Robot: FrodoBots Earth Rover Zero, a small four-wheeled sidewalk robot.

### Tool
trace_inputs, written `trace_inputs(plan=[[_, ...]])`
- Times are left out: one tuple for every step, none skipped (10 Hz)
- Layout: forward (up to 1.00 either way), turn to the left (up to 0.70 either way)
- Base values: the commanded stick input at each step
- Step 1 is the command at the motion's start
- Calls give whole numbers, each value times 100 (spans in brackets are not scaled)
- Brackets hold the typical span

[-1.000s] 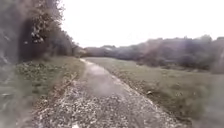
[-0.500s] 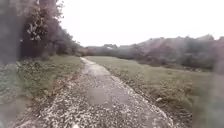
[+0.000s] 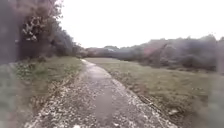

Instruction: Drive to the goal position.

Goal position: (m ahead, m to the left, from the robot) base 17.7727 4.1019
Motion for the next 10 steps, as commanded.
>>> trace_inputs(plan=[[70, 35], [70, 35], [70, 33], [70, 24], [70, 0], [70, 0], [70, 0], [70, 0], [70, 0], [70, 0]])
